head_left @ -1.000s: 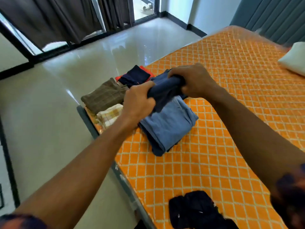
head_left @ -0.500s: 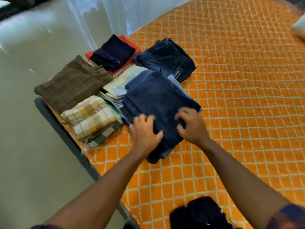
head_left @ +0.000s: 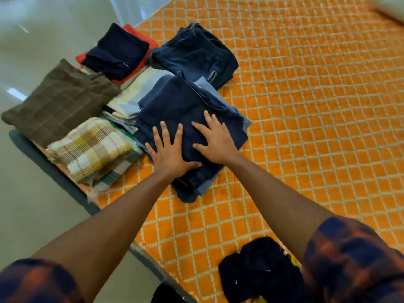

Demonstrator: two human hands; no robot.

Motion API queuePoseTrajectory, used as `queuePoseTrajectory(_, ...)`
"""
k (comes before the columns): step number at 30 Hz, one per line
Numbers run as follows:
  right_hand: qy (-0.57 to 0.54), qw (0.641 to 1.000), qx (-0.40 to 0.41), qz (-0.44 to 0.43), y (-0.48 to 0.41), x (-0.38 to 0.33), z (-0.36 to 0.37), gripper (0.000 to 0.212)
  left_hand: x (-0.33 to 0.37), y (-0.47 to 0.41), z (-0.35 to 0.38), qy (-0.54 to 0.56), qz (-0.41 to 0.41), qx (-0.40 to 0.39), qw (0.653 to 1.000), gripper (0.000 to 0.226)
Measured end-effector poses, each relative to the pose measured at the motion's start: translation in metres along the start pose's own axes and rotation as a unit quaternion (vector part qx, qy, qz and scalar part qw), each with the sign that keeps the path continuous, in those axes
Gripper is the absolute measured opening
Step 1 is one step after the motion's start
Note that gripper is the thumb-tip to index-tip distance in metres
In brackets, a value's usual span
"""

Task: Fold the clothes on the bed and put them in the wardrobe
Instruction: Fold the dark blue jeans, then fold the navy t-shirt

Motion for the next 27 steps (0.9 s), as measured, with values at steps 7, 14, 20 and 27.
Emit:
queuePoseTrajectory(7,-0.188,0.956,-0.018,0.225,0.230,0.083,0.042,0.039,0.030,0.130,0.039,0.125,0.140,0.104,0.977,0.041)
queuePoseTrajectory(14,0.005,0.949,-0.191,0.252,0.448,0.176,0.118,0.078,0.054,0.293,0.215,0.093,0.112,-0.221,0.964,0.076)
queuePoseTrajectory(20,-0.058,0.984,0.000,0.171,0.445,0.187,0.106,0.009,0.082,0.318,0.269,0.066,0.044,-0.097,0.992,0.047)
queuePoseTrajectory(27,-0.288,0.934,0.158,0.142,0.428,0.169,0.047,0.017,0.102,0.307,0.194,0.364,-0.032,0.018,0.931,0.012)
Point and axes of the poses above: each hand's wrist, its own y-axis away from the middle knuckle, its own z-axis out of the palm, x = y × z, the point moved 4 cm from there along -y, towards the middle knuckle
